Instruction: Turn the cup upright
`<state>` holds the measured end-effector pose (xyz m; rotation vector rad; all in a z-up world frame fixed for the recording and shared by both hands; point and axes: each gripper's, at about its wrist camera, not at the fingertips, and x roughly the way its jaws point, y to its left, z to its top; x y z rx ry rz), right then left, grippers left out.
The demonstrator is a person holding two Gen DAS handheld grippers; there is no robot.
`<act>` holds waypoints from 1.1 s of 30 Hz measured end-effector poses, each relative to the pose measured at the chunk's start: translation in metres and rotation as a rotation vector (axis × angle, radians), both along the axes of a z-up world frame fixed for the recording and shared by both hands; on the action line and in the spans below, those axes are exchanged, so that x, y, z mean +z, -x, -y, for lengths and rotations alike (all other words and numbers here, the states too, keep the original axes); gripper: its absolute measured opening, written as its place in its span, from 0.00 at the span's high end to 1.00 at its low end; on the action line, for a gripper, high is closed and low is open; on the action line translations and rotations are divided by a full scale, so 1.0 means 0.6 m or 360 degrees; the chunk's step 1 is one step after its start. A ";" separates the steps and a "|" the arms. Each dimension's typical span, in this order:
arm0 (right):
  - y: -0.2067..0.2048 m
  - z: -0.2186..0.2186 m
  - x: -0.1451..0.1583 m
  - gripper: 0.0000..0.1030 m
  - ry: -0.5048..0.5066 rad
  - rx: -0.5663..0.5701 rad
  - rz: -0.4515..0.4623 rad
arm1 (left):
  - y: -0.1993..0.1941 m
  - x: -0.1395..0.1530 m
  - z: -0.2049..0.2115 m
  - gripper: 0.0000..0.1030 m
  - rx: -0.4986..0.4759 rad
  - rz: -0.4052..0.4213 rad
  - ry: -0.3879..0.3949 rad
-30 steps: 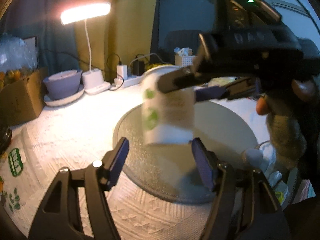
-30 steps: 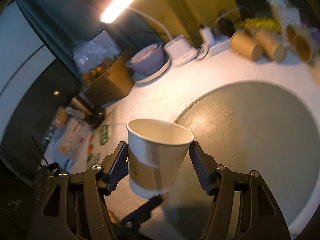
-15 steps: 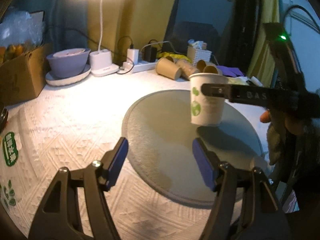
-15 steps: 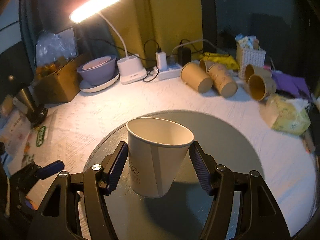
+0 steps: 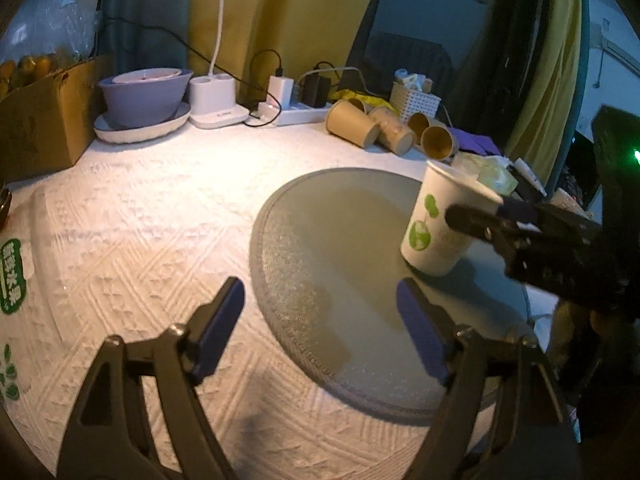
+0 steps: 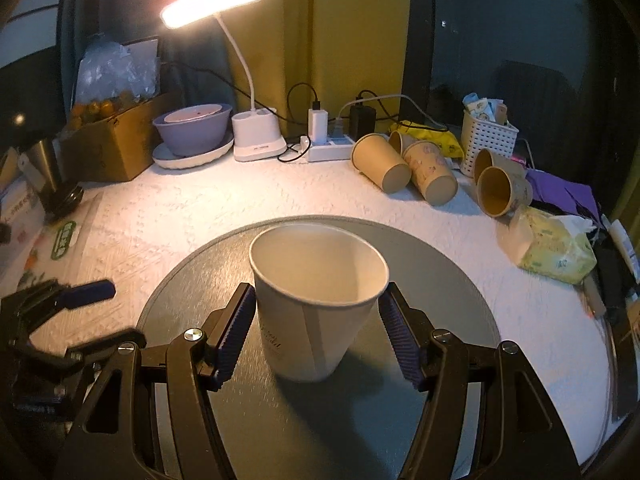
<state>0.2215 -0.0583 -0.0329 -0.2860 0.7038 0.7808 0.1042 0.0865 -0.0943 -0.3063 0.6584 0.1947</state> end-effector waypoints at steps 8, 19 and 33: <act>0.021 0.016 -0.010 0.35 -0.0008 0.0001 -0.0058 | 0.011 0.007 0.019 0.23 0.0043 0.0004 -0.0078; 0.033 0.039 -0.019 0.35 0.0020 -0.0058 -0.0123 | 0.044 0.025 0.031 0.15 0.0106 0.0051 -0.0147; 0.076 0.095 0.002 0.34 -0.0035 -0.0145 -0.0130 | 0.095 0.064 0.071 0.15 0.0111 0.0186 -0.0265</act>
